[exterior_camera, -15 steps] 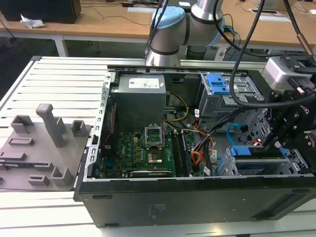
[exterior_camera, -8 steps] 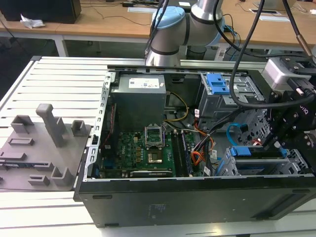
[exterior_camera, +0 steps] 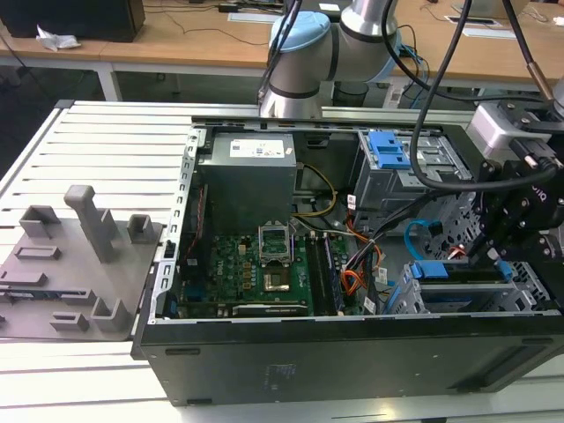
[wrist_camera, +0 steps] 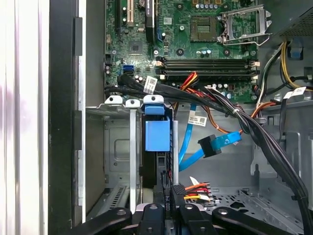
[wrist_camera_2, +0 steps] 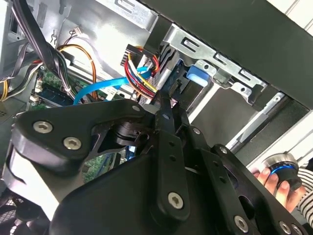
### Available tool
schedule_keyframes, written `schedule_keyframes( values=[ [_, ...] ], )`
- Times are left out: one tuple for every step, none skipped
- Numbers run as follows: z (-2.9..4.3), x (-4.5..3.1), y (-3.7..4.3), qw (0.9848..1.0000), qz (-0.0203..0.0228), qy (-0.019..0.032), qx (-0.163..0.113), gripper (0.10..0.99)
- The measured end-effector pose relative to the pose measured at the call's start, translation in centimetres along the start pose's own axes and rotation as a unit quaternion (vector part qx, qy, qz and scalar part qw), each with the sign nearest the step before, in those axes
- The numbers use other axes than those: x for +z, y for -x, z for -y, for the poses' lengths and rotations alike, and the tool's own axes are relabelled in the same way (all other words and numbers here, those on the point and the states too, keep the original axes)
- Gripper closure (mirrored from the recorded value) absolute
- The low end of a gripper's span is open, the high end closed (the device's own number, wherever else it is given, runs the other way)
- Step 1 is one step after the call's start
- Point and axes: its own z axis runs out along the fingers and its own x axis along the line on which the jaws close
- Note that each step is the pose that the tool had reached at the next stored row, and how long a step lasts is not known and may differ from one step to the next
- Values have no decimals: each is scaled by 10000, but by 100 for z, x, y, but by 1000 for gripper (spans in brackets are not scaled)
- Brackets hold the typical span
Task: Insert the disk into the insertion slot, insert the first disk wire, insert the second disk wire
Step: 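Insert the first disk wire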
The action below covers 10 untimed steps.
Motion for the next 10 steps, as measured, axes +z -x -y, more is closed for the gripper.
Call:
schedule_keyframes(
  values=[
    [1, 2, 0, 10000, 2, 0, 0, 906],
    [3, 7, 1, 10000, 4, 0, -1, 906],
    [4, 11, 1, 10000, 4, 0, -1, 906],
    [4, 12, 0, 10000, 3, 0, 0, 906],
    [5, 15, 0, 10000, 3, 0, 0, 906],
    [6, 16, 0, 10000, 3, 1, 0, 906],
    [9, 21, 0, 10000, 4, 1, 0, 906],
    [11, 25, 1, 10000, 4, 1, -1, 906],
    [16, 30, 0, 10000, 5, 0, -1, 906],
    [22, 35, 0, 10000, 4, 1, -1, 906]
  ],
)
